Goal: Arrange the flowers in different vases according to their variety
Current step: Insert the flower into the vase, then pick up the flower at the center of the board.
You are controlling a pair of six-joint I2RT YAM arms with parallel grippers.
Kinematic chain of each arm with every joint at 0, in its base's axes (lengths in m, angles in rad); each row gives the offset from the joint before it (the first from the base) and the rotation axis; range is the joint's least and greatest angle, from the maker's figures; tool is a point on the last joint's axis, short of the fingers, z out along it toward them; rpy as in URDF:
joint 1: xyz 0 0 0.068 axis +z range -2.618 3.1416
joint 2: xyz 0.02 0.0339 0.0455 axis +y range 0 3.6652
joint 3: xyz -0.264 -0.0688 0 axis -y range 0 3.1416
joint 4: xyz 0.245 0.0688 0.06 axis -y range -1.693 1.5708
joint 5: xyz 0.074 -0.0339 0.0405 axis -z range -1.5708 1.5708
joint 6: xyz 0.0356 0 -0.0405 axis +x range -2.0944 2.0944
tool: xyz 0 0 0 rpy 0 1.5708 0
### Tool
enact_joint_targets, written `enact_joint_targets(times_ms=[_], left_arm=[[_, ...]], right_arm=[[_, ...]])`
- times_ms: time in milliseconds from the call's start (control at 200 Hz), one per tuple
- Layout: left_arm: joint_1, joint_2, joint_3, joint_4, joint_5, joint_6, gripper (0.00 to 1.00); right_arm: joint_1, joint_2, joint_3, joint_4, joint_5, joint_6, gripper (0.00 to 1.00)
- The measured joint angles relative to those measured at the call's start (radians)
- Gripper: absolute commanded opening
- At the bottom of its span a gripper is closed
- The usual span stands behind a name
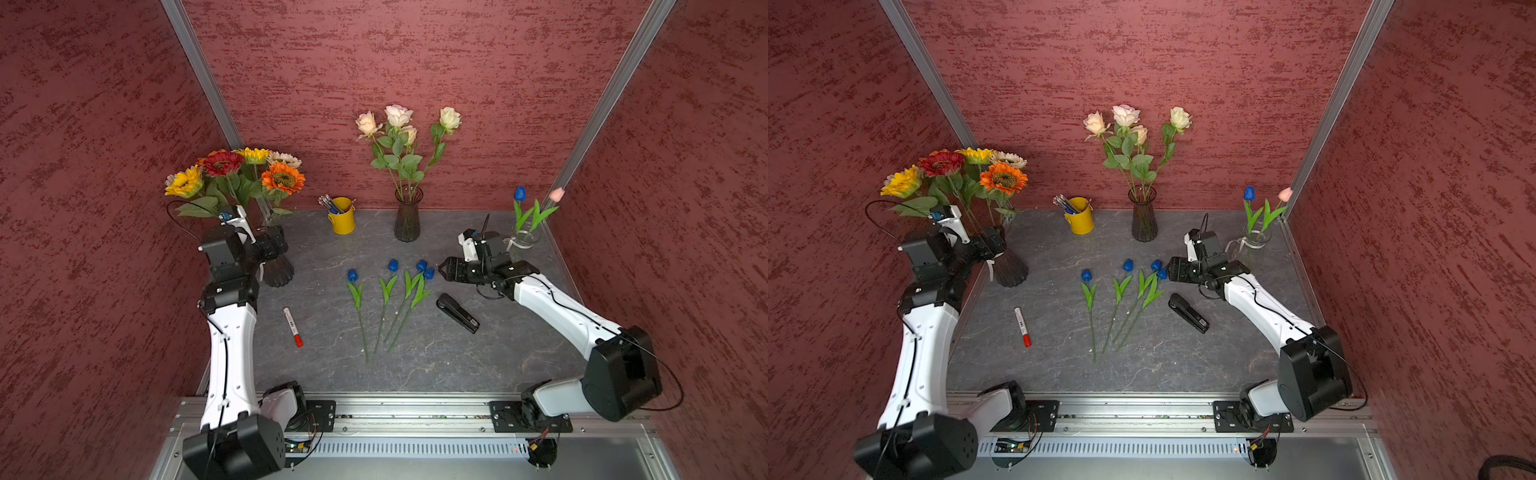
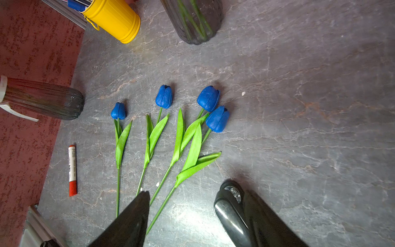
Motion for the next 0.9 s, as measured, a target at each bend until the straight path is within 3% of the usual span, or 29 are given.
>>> enact_joint_targets(times_ms=[180, 326, 501, 721, 902], left_arm=[[-0.083, -0.110, 0.029, -0.210, -0.054, -0.064, 0.96], [-0.254, -0.147, -0.018, -0.342, -0.104, -0.153, 0.88], [-0.449, -0.151, -0.167, -0.421, -0.157, -0.286, 0.86], [-0.655, 0.037, -0.262, -0.415, -0.156, -0.432, 0.86], [-0.736, 0.225, -0.304, -0.341, -0.126, -0.502, 0.84]], right_arm=[[0.000, 0.011, 0.000, 0.000, -0.022, 0.013, 0.74], [0.004, 0.012, 0.000, 0.001, -0.027, 0.027, 0.74], [0.013, 0.012, 0.000, 0.001, -0.027, 0.042, 0.74], [0.024, 0.025, 0.000, 0.001, -0.028, 0.045, 0.74], [0.027, 0.052, 0.000, -0.001, -0.027, 0.050, 0.74]])
